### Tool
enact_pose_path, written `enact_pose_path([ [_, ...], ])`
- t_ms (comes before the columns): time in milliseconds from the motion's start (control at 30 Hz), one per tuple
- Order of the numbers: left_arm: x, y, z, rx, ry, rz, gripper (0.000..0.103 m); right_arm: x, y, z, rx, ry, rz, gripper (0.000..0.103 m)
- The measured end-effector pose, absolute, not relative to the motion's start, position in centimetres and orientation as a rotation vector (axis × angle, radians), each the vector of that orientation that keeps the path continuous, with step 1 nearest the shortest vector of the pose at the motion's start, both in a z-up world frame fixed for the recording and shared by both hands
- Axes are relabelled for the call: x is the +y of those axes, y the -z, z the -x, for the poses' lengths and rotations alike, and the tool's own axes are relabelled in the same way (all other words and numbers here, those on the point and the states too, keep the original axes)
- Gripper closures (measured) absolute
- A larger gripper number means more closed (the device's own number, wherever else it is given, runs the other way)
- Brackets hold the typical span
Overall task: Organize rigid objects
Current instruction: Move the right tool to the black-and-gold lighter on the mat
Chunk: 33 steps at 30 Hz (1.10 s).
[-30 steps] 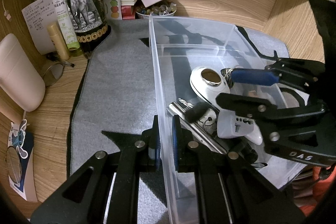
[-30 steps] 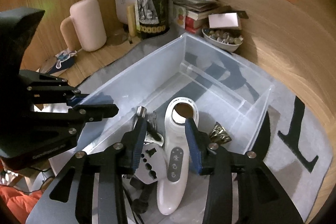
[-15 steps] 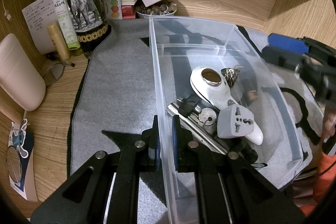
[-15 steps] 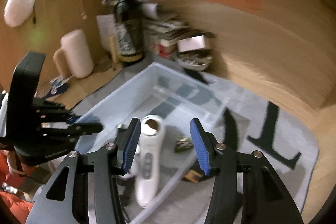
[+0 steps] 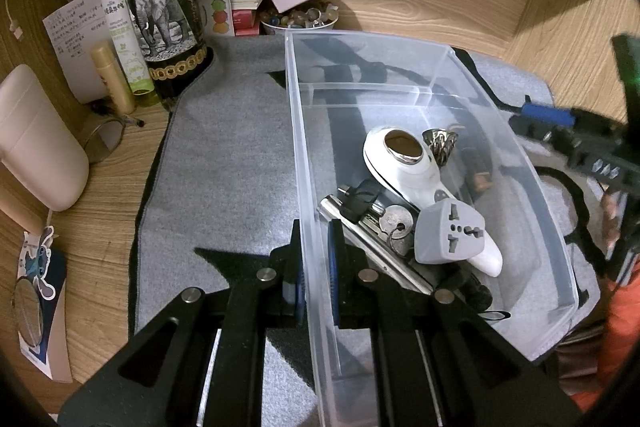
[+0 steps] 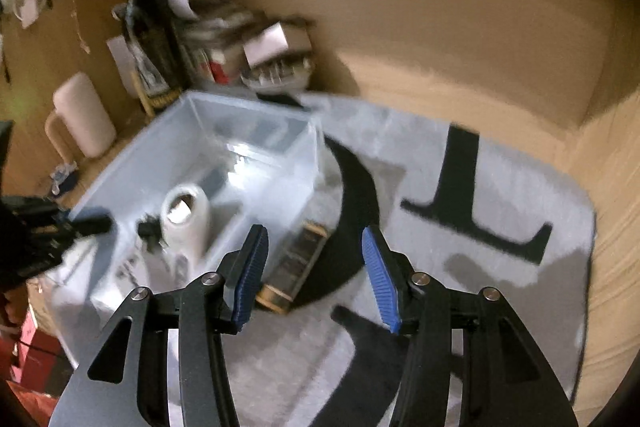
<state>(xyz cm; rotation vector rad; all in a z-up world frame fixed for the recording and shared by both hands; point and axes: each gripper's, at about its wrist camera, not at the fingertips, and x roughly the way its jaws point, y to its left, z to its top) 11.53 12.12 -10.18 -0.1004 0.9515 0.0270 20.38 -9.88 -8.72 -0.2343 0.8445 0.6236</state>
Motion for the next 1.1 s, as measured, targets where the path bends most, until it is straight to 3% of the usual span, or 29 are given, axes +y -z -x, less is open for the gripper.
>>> enact_pose_path([
  [267, 12.1, 10.2, -11.4, 0.957, -0.031, 0.098, 0.095, -8.5, 12.9, -20.5, 0.953, -0.682, 0.28, 0.057],
  [833, 12.0, 10.3, -11.4, 0.956, -0.03, 0.103, 0.095, -9.2, 12.8, -21.1, 0.926, -0.613, 0.297, 0.055],
  [867, 12.0, 10.2, -11.4, 0.956, -0.03, 0.103, 0.095, -8.8, 13.2, -21.1, 0.928, -0.611, 0.314, 0.056],
  [1000, 12.0, 10.2, -11.4, 0.956, -0.03, 0.098, 0.095, -8.5, 13.3, -21.3, 0.902, -0.59, 0.321, 0.081],
  [1100, 12.0, 10.2, -11.5, 0.957, -0.029, 0.099, 0.095, -9.1, 12.7, -21.3, 0.879, -0.565, 0.304, 0.081],
])
